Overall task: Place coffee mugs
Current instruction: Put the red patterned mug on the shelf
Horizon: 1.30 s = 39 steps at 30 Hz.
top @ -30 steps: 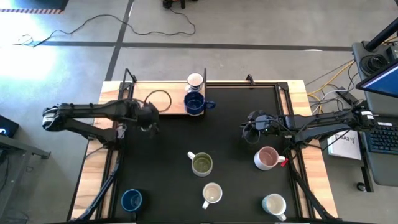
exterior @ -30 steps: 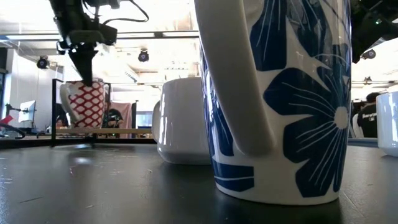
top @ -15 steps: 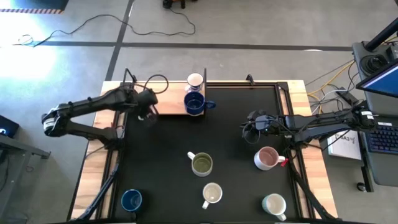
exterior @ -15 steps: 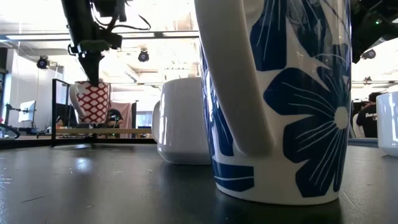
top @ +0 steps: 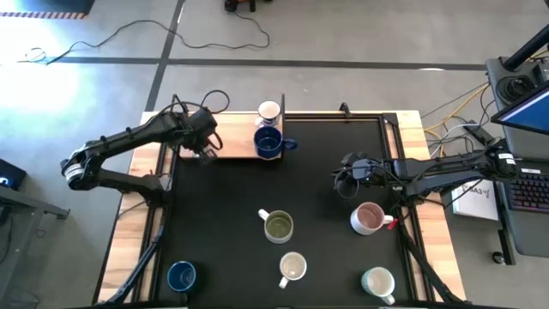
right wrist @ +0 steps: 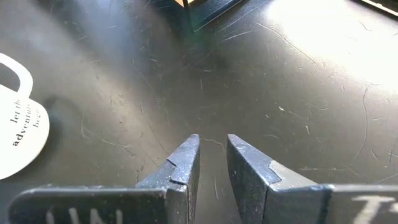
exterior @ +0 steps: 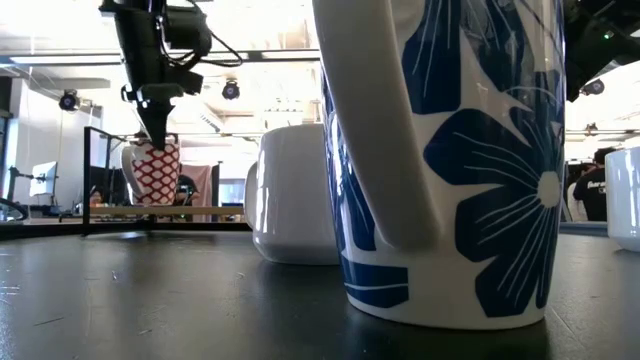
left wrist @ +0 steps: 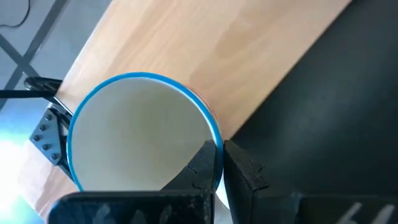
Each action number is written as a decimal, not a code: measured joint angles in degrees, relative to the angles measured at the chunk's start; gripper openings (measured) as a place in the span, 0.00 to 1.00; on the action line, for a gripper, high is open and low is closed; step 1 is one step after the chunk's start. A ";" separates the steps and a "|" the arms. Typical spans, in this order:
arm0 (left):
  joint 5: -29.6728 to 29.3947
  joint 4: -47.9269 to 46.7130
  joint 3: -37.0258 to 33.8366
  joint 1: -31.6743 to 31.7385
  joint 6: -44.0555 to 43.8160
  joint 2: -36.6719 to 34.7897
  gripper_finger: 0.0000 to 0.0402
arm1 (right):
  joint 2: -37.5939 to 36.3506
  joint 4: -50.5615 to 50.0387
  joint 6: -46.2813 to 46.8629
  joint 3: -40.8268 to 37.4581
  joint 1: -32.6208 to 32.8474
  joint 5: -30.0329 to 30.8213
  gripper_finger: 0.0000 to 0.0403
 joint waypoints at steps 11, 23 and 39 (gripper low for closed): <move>-0.44 2.83 0.00 5.17 3.77 2.13 0.09 | 0.00 -0.26 0.04 -0.01 0.00 0.00 0.17; 0.00 2.30 3.10 5.61 3.21 1.82 0.20 | 0.00 -0.26 0.07 -0.02 0.00 0.00 0.17; 0.43 -4.59 8.44 5.46 -3.44 2.34 0.21 | 0.00 -2.82 0.02 -0.02 0.00 -0.06 0.17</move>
